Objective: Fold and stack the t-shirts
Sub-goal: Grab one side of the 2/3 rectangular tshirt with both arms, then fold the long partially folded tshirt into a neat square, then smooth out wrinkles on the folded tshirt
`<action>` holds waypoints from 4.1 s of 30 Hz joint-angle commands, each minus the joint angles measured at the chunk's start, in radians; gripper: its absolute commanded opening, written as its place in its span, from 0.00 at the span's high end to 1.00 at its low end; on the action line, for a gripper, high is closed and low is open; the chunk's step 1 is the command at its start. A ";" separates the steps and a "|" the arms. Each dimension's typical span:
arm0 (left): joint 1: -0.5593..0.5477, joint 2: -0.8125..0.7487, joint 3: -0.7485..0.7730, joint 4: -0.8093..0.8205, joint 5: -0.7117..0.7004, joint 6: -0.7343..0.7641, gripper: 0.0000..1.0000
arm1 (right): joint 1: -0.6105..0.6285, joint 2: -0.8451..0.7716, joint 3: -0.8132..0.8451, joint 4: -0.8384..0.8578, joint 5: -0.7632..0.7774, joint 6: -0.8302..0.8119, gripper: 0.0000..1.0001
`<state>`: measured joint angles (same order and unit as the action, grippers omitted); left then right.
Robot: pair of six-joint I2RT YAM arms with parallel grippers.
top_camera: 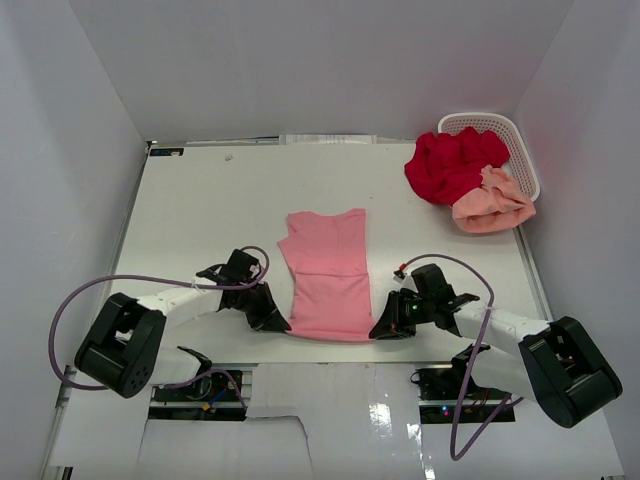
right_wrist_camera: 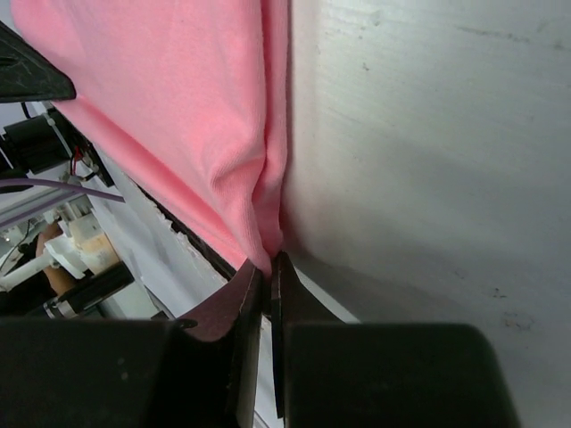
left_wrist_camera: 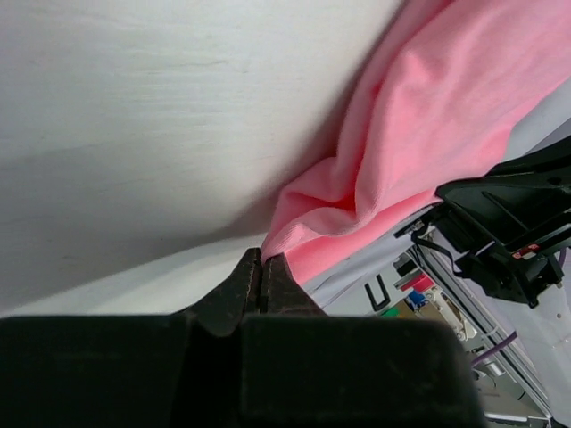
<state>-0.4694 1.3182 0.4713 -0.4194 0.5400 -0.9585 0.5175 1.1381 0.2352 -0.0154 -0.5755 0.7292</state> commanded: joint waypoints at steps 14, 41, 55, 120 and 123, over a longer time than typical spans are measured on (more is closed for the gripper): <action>0.006 -0.010 0.308 -0.185 -0.064 0.023 1.00 | -0.010 0.049 0.401 -0.325 0.060 -0.178 0.92; 0.201 0.285 0.806 -0.249 0.018 0.148 1.00 | -0.128 0.347 0.898 -0.468 0.019 -0.369 0.92; 0.212 0.441 0.978 -0.251 0.005 0.170 1.00 | -0.157 0.489 1.064 -0.486 0.006 -0.402 0.92; 0.233 0.828 1.583 -0.206 -0.118 0.217 0.27 | -0.246 0.767 1.402 -0.250 0.102 -0.369 0.50; 0.227 0.802 1.526 -0.177 -0.016 0.233 0.29 | -0.246 0.770 1.339 -0.184 0.011 -0.347 0.50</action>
<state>-0.2432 2.2013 2.0121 -0.6289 0.4538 -0.7513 0.2749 1.9579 1.6115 -0.3267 -0.4923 0.3553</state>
